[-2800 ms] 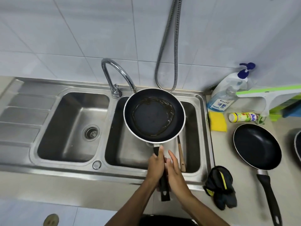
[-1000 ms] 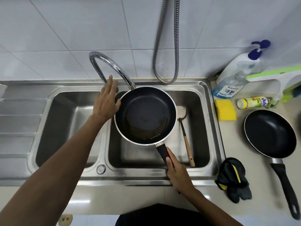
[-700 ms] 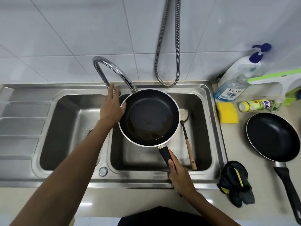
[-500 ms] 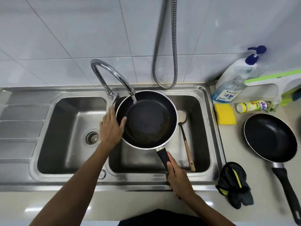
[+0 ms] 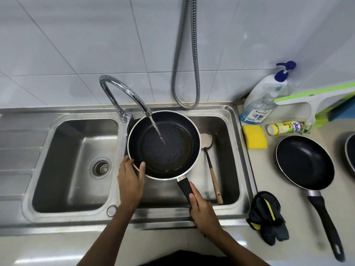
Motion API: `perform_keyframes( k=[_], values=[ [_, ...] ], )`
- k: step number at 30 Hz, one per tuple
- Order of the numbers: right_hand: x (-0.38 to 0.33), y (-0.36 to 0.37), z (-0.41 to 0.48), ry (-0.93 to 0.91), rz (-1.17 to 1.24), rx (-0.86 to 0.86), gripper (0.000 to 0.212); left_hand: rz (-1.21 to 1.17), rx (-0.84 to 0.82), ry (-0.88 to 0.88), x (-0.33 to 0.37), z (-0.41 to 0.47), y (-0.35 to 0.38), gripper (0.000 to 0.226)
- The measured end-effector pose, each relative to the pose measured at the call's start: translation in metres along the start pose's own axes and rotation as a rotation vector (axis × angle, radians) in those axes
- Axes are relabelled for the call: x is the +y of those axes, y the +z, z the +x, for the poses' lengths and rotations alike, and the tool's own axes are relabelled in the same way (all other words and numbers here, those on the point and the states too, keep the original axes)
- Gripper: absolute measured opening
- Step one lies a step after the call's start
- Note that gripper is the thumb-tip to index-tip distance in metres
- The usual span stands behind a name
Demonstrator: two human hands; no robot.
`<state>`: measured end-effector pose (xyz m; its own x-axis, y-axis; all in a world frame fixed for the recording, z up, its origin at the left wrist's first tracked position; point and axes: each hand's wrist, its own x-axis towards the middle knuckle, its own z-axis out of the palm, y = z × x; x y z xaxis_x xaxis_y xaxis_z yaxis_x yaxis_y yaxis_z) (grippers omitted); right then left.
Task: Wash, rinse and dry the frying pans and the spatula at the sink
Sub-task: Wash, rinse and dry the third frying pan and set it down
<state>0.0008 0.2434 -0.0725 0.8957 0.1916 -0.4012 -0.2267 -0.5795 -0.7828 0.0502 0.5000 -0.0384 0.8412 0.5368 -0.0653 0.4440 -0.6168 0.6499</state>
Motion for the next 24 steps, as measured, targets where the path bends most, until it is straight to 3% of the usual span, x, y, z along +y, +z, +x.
perform_keyframes(
  k=[6,8,12,17,21,24],
  values=[
    [0.0,0.0,-0.001,-0.004,0.004,0.037,0.042,-0.115,0.075,-0.127,0.012,-0.062,0.024,0.038],
    [0.0,0.0,0.0,-0.006,0.016,0.045,0.041,-0.211,-0.02,-0.175,0.024,-0.08,0.032,0.027],
    [-0.001,-0.001,-0.001,-0.008,0.042,0.025,0.055,-0.291,-0.283,-0.196,0.037,-0.103,0.056,0.044],
    [-0.011,-0.003,-0.003,-0.011,0.025,-0.004,0.045,-0.475,-0.615,-0.399,0.061,-0.1,0.075,0.047],
    [-0.008,-0.002,-0.002,0.023,0.011,-0.008,0.052,-0.731,-0.68,-0.593,0.081,-0.097,0.082,0.038],
    [-0.006,-0.001,-0.002,0.057,-0.001,-0.019,0.049,-0.844,-0.683,-0.634,0.091,-0.102,0.079,0.031]
  ],
)
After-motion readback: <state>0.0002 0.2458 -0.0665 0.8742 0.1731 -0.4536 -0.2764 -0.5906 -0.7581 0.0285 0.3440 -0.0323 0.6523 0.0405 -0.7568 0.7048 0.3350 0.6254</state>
